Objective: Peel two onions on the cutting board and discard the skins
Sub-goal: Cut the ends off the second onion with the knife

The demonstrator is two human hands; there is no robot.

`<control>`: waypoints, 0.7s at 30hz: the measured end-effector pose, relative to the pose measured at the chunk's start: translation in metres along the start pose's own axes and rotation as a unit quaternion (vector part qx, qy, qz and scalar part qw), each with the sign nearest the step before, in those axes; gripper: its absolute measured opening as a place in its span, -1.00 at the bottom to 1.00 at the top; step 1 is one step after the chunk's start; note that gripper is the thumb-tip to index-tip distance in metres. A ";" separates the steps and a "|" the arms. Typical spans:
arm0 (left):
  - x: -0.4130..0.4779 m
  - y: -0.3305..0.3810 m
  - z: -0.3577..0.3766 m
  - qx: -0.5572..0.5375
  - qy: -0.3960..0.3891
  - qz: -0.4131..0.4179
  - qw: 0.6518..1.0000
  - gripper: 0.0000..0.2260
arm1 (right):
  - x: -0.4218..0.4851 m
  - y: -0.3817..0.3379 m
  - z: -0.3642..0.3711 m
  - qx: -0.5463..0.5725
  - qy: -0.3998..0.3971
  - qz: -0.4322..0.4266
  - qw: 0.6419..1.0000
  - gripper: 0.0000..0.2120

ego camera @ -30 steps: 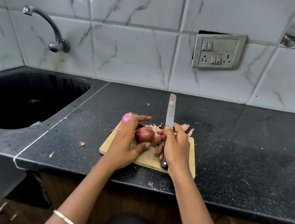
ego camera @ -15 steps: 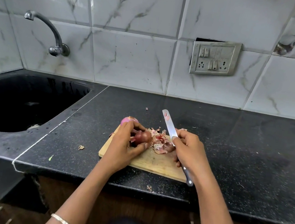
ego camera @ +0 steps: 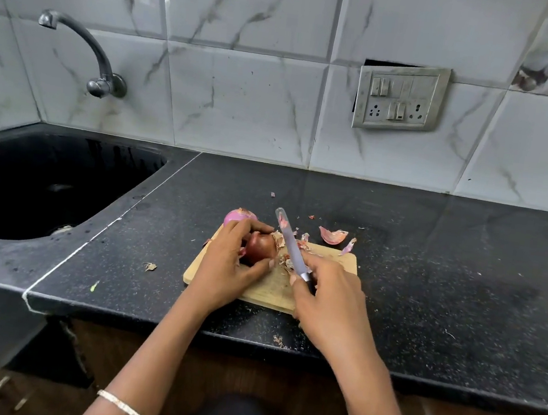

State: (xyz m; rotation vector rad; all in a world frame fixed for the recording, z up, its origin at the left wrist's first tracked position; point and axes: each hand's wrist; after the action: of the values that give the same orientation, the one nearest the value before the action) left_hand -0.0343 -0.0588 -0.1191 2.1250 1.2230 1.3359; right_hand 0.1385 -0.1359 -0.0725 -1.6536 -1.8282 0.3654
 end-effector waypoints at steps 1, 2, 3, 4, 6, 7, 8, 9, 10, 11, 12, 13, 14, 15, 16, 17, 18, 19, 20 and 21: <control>0.000 -0.001 0.000 -0.001 0.001 0.004 1.000 -0.57 | -0.002 -0.002 0.003 0.006 -0.003 -0.007 1.000 -0.76; 0.000 -0.001 0.000 -0.003 0.003 0.006 1.000 -0.56 | -0.003 -0.005 0.006 0.005 -0.006 -0.011 1.000 -0.74; 0.000 -0.002 0.000 -0.008 0.004 0.006 1.000 -0.56 | -0.004 -0.006 0.008 -0.003 -0.010 -0.008 1.000 -0.73; 0.000 -0.003 0.000 -0.014 0.004 0.003 1.000 -0.55 | -0.005 -0.007 0.011 -0.015 -0.013 -0.003 1.000 -0.71; 0.000 -0.003 0.000 -0.027 0.003 -0.004 1.000 -0.55 | -0.006 -0.007 0.014 -0.042 -0.010 0.010 0.999 -0.66; 0.000 -0.004 0.000 -0.033 0.003 -0.008 0.999 -0.55 | -0.006 -0.007 0.015 -0.062 -0.007 0.022 0.998 -0.61; -0.001 -0.004 -0.001 -0.041 0.004 -0.013 0.999 -0.56 | -0.006 -0.007 0.015 -0.083 -0.003 0.034 0.996 -0.55; -0.001 -0.004 -0.001 -0.051 0.003 -0.020 0.998 -0.56 | -0.007 -0.006 0.014 -0.095 0.005 0.041 0.995 -0.51; -0.001 -0.004 -0.001 -0.061 0.002 -0.027 0.998 -0.57 | -0.007 -0.006 0.012 -0.094 0.017 0.044 0.994 -0.50; -0.001 -0.004 -0.002 -0.067 0.001 -0.031 0.997 -0.57 | -0.008 -0.006 0.008 -0.083 0.032 0.042 0.995 -0.51; -0.001 -0.004 -0.002 -0.067 0.001 -0.033 0.997 -0.57 | -0.008 -0.007 0.004 -0.067 0.047 0.036 0.996 -0.53; -0.001 -0.004 -0.002 -0.066 0.000 -0.035 0.997 -0.57 | -0.008 -0.008 0.001 -0.053 0.055 0.026 0.997 -0.54; -0.001 -0.004 -0.002 -0.067 -0.002 -0.037 0.997 -0.57 | -0.008 -0.010 -0.002 -0.048 0.054 0.015 0.997 -0.54; -0.001 -0.004 -0.002 -0.069 -0.003 -0.040 0.997 -0.57 | -0.007 -0.012 -0.002 -0.047 0.044 0.007 0.998 -0.55; -0.001 -0.004 -0.002 -0.070 -0.002 -0.042 0.997 -0.56 | -0.008 -0.014 -0.002 -0.048 0.030 0.003 0.998 -0.55; -0.001 -0.003 -0.003 -0.070 -0.001 -0.044 0.997 -0.56 | -0.009 -0.016 0.001 -0.049 0.016 0.000 0.999 -0.56; -0.001 -0.003 -0.003 -0.070 0.000 -0.046 0.996 -0.56 | -0.010 -0.017 0.004 -0.050 0.004 0.000 0.999 -0.57; -0.002 -0.003 -0.003 -0.070 0.001 -0.046 0.996 -0.55 | -0.011 -0.017 0.007 -0.052 -0.002 0.002 0.999 -0.58; -0.002 -0.002 -0.003 -0.070 0.002 -0.045 0.997 -0.55 | -0.011 -0.017 0.010 -0.054 -0.004 0.005 0.999 -0.58; -0.002 -0.002 -0.003 -0.069 0.001 -0.044 0.997 -0.54 | -0.011 -0.018 0.011 -0.058 -0.006 0.006 0.998 -0.56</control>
State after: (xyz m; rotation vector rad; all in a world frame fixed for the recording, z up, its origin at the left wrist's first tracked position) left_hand -0.0382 -0.0598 -0.1198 1.9528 1.1743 1.3455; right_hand 0.1177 -0.1477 -0.0734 -1.7439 -1.8801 0.2793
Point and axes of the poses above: each hand's wrist, its own x-axis towards the middle knuckle, its own z-axis out of the palm, y = z × x, and after that the axes turned 3 degrees about -y, right-handed
